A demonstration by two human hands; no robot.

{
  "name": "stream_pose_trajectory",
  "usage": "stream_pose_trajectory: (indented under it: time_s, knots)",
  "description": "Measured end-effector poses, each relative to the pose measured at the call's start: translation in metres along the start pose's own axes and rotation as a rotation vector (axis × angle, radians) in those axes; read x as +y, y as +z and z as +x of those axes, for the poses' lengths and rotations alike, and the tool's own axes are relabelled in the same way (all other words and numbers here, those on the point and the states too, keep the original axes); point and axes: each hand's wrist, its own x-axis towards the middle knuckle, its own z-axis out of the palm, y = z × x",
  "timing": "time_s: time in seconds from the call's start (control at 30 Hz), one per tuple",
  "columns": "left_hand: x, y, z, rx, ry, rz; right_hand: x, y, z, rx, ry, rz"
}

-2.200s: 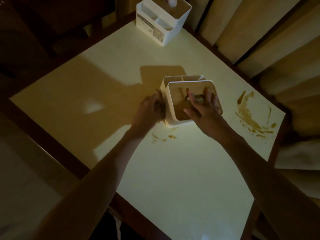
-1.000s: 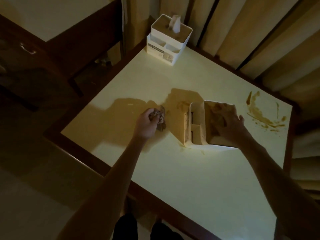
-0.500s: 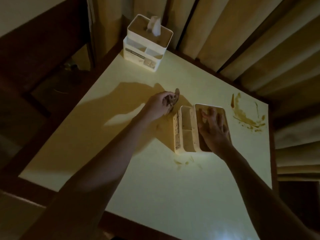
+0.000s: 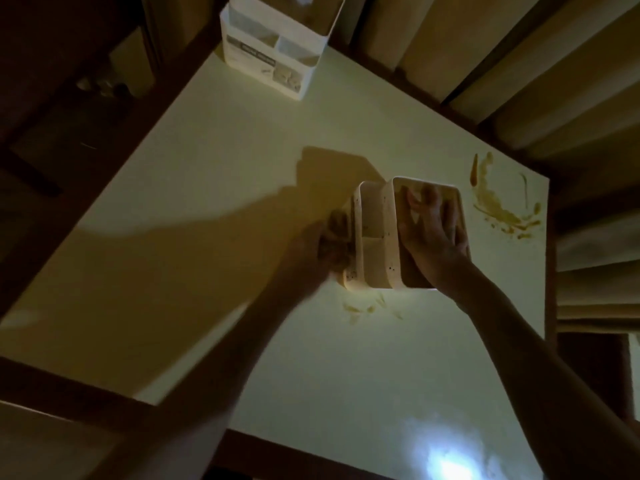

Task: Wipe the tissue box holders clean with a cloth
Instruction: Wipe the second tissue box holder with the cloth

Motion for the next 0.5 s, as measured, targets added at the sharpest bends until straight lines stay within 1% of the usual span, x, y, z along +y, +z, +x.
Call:
stream_pose_trajectory:
  time_s: [0.03,0.07,0.13,0.2,0.3,0.33,0.4,0.5]
  knots:
    - [-0.006,0.011,-0.016,0.027,-0.025,0.01,-0.002,-0.001,0.0,-0.008,-0.009,0.004]
    - [-0.011,0.019,-0.029,0.069,-0.008,0.054,-0.003,-0.001,-0.001,-0.002,-0.003,0.03]
    - [-0.017,0.028,-0.032,0.168,0.132,0.192,-0.004,-0.001,-0.001,0.011,0.014,0.084]
    - [-0.011,0.024,-0.009,0.216,0.238,0.237,-0.007,-0.002,-0.002,0.007,0.005,0.07]
    - [0.01,0.006,0.043,0.136,0.181,0.202,-0.007,-0.004,-0.002,-0.01,0.04,0.087]
    - [0.014,0.001,0.061,0.115,0.147,0.226,-0.007,-0.004,-0.003,-0.022,0.045,0.087]
    - [0.016,-0.002,0.085,0.129,0.065,0.256,-0.007,-0.003,-0.003,-0.031,0.028,0.038]
    - [0.011,0.002,0.075,0.191,-0.01,0.126,-0.011,-0.006,-0.005,-0.038,0.046,0.079]
